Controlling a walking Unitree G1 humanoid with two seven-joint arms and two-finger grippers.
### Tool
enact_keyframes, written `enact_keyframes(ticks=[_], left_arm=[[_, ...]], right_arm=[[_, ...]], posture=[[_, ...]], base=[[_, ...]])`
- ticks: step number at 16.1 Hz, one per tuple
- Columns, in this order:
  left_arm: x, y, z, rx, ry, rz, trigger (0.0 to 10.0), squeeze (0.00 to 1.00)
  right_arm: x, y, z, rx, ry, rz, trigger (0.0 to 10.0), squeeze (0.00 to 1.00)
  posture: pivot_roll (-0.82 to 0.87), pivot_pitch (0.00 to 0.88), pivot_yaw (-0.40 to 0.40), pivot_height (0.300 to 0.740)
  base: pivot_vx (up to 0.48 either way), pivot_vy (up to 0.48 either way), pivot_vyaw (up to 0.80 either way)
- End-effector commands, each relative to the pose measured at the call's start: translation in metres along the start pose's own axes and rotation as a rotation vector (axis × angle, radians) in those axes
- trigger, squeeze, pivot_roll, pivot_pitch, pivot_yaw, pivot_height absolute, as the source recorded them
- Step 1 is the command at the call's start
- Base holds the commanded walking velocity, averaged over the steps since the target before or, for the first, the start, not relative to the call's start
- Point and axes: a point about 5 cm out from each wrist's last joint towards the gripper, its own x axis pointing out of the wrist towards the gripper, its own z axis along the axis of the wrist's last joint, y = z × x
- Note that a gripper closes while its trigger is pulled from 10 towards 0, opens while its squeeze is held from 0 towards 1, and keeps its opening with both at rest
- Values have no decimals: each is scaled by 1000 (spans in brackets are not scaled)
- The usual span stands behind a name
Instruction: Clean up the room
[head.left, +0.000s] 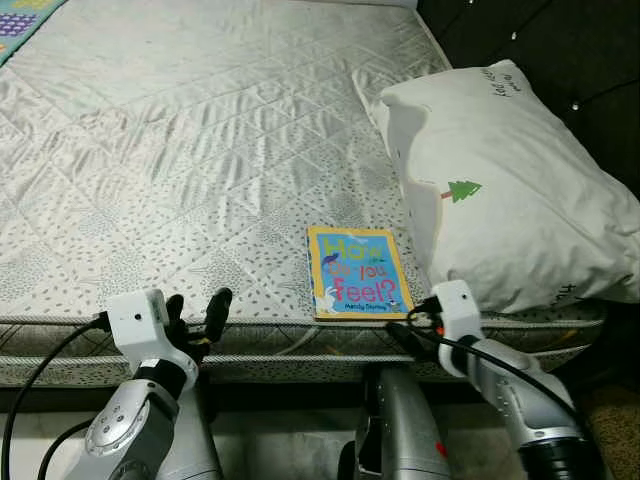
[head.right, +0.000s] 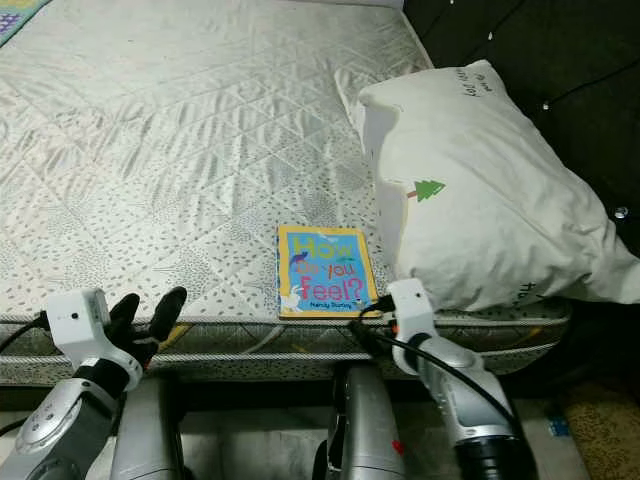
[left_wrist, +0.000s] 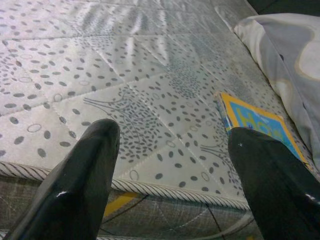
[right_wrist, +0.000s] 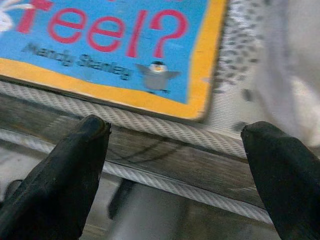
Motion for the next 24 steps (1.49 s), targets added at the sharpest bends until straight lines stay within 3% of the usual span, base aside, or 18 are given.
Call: enact_keyframes(ticks=[1, 5, 8, 13, 20, 24], left_arm=[[0, -1, -4, 0, 15, -6, 10000, 0], [2, -1, -3, 2, 14, -13, 10000, 0], [1, 0, -4, 2, 16, -14, 10000, 0], [1, -2, -4, 0, 15, -16, 10000, 0], [1, -2, -5, -1, 18, -16, 10000, 0], [2, -3, -4, 0, 19, -21, 10000, 0]], right_arm=[[-2, -1, 2, -1, -1, -12, 10000, 0], [2, 7, 6, 32, 9, -4, 10000, 0], [6, 22, 6, 49, 29, 79, 10000, 0], [18, 38, 19, 49, -23, 84, 10000, 0], [19, 26, 16, 26, -15, -4, 10000, 0], [32, 29, 13, 40, 9, -17, 10000, 0]], posture=[[83, 98, -90, 514], [84, 92, -88, 514], [85, 90, -91, 514], [95, 89, -96, 514], [92, 94, -93, 514], [93, 97, -86, 514]], base=[[0, 0, 0], [0, 0, 0], [0, 0, 0], [0, 0, 0], [0, 0, 0], [0, 0, 0]])
